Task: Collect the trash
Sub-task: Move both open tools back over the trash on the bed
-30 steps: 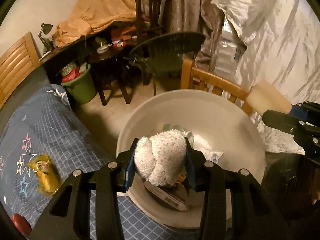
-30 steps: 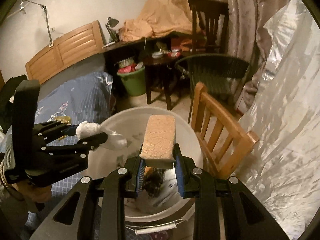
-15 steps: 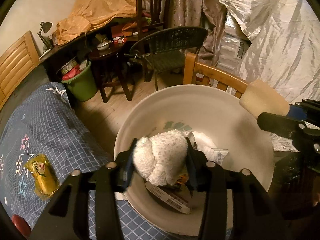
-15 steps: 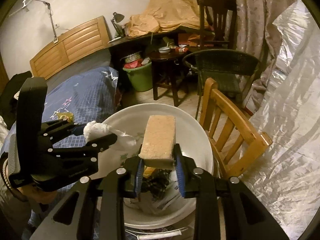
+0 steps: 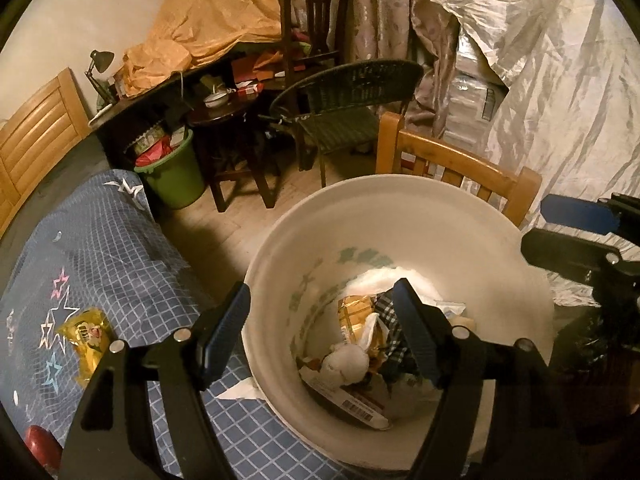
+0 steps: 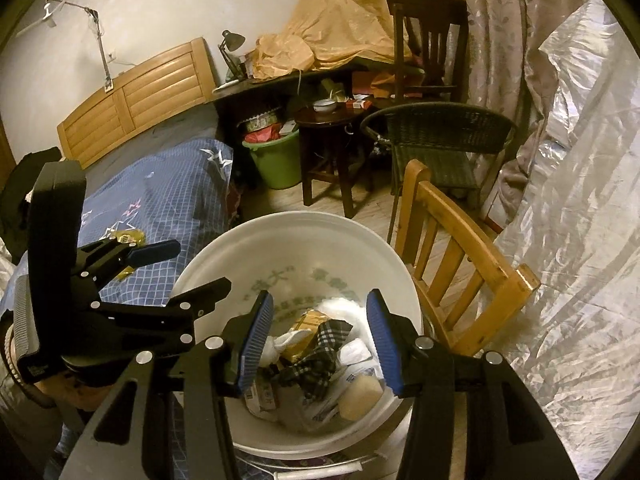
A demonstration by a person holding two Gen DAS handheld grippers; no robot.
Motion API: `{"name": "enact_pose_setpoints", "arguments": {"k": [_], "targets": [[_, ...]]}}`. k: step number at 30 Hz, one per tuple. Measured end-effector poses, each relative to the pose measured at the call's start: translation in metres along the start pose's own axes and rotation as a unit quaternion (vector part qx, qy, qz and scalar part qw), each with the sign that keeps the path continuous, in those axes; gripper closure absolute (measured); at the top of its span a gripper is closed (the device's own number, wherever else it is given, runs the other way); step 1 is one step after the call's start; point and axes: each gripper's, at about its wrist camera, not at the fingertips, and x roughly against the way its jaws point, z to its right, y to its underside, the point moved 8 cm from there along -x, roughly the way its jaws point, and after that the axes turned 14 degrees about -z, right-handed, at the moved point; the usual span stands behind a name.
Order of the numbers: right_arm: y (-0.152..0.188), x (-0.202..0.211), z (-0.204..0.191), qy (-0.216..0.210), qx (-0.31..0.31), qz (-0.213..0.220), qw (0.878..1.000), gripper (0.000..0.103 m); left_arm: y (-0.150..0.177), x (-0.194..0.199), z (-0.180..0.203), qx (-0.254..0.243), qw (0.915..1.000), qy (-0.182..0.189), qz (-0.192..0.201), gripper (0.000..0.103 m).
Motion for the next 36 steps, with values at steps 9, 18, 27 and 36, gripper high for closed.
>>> {"name": "enact_pose_setpoints", "arguments": {"k": [9, 18, 27, 36], "targets": [[0.003, 0.023, -0.011, 0.017, 0.003, 0.068, 0.998, 0.053, 0.016, 0.016, -0.026, 0.041, 0.9973, -0.055, 0.027, 0.031], [0.027, 0.05, -0.095, 0.001, 0.073, 0.185, 0.98, 0.053, 0.131, 0.087, -0.121, 0.157, 0.9715, -0.164, 0.068, 0.021], [0.043, 0.038, -0.249, -0.106, 0.163, 0.169, 0.966, 0.053, 0.306, 0.183, -0.25, 0.343, 0.9008, -0.26, 0.06, 0.018], [0.06, 0.013, -0.486, -0.288, 0.282, 0.023, 0.915, 0.053, 0.423, 0.193, -0.333, 0.499, 0.8274, -0.254, 0.046, 0.018]]}}
